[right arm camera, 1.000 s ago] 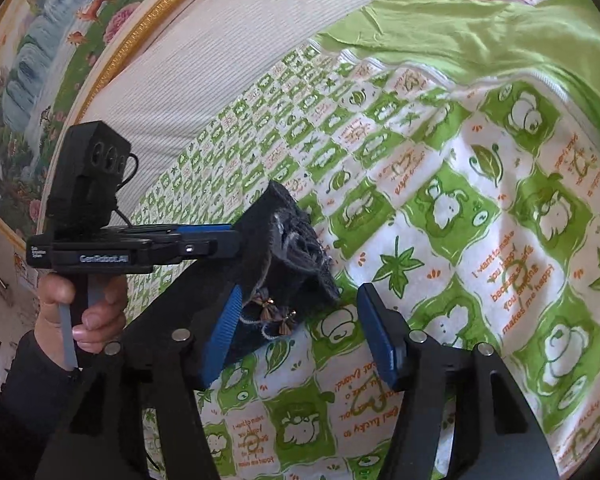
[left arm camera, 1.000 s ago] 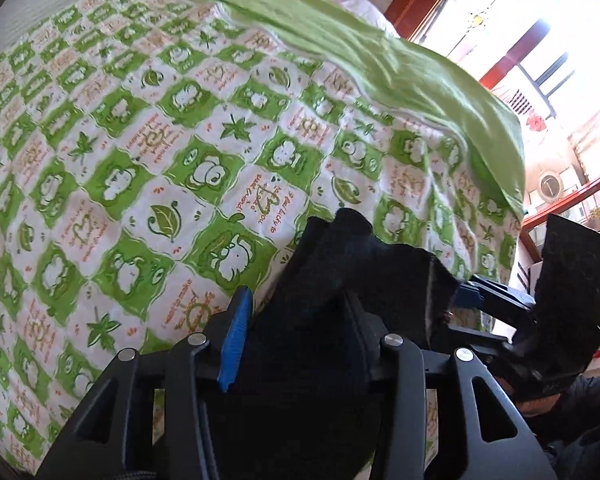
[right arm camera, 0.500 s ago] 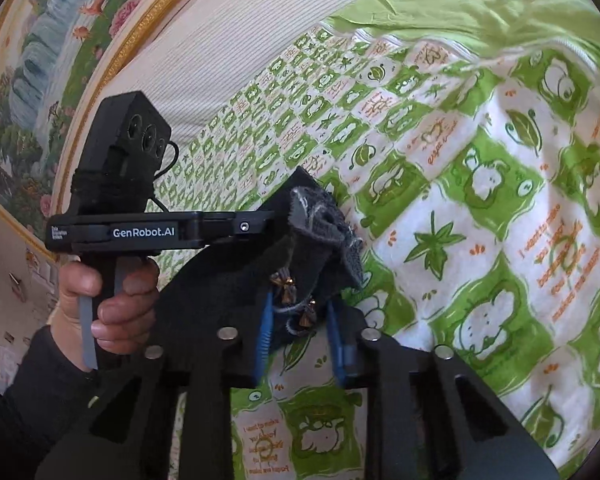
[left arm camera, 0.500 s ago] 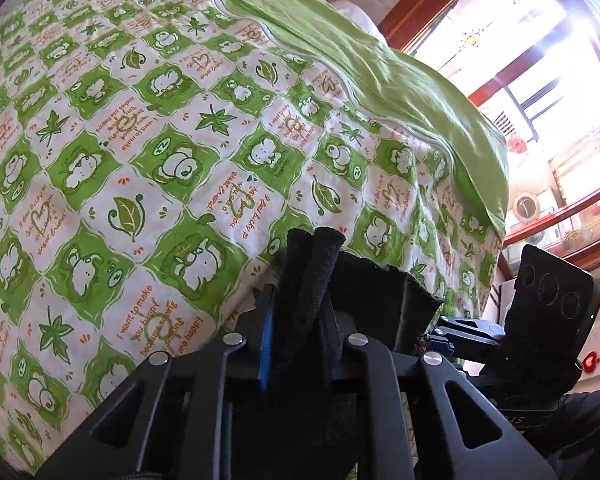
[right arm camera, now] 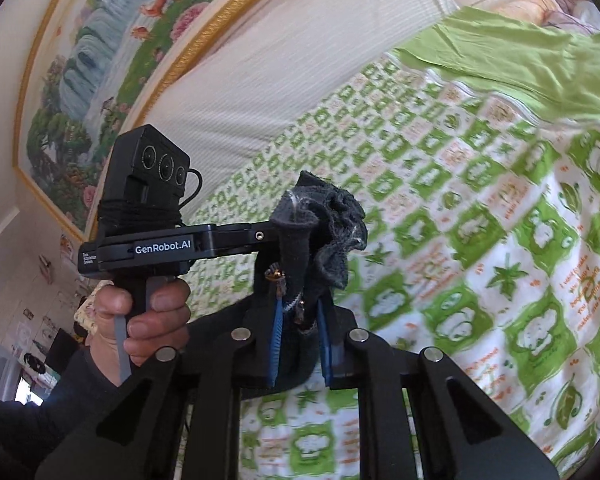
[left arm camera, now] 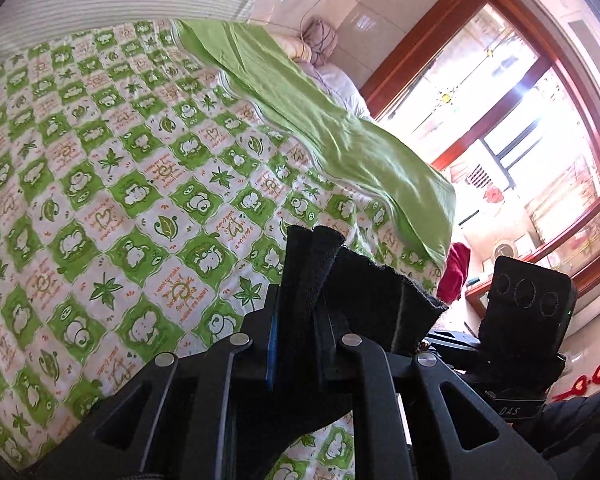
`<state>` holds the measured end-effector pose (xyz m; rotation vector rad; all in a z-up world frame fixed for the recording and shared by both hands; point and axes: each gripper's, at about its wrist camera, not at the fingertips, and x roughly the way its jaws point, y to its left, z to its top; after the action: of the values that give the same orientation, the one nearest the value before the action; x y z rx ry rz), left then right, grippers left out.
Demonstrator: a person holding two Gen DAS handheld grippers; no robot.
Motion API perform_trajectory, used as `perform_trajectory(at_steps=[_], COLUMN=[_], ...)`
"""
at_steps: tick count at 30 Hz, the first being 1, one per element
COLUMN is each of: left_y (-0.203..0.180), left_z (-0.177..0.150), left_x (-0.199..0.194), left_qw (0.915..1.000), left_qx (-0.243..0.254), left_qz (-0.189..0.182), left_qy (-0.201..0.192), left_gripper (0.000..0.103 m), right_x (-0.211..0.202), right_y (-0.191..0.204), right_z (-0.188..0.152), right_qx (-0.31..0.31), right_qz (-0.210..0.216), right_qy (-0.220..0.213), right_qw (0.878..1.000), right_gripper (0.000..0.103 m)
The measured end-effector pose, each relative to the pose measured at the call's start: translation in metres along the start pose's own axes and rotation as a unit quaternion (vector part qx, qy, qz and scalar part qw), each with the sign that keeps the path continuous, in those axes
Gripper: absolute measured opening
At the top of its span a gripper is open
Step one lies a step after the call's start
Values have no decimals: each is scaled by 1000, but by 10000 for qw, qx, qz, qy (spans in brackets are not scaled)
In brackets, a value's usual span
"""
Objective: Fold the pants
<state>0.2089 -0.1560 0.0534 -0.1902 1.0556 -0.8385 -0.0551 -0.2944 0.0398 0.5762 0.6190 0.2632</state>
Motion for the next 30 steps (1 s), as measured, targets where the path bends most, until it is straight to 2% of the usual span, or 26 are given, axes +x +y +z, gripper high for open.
perform_trajectory(at_steps=[5, 16, 23, 30], left_y=[8, 52, 92, 136], left_z=[-23, -81, -125, -170], left_x=[-38, -90, -123, -136], left_qw=[9985, 9900, 9792, 9661], left_qx=[-235, -942, -1468, -2072], left_qz=[-114, -93, -48, 48], left_qy=[-474, -1047, -1400, -1537], left_gripper=[12, 12, 12, 12], right_x=[4, 47, 88, 128], right_y=[32, 92, 113, 127], right_z=[-1, -25, -45, -68], right_qx=[-297, -813, -1060, -1268], right_qz=[296, 844, 1106, 1284], right_qy=[39, 591, 896, 1221], right_qw=[9991, 9913, 9841, 9760], right_gripper=[17, 17, 17, 17])
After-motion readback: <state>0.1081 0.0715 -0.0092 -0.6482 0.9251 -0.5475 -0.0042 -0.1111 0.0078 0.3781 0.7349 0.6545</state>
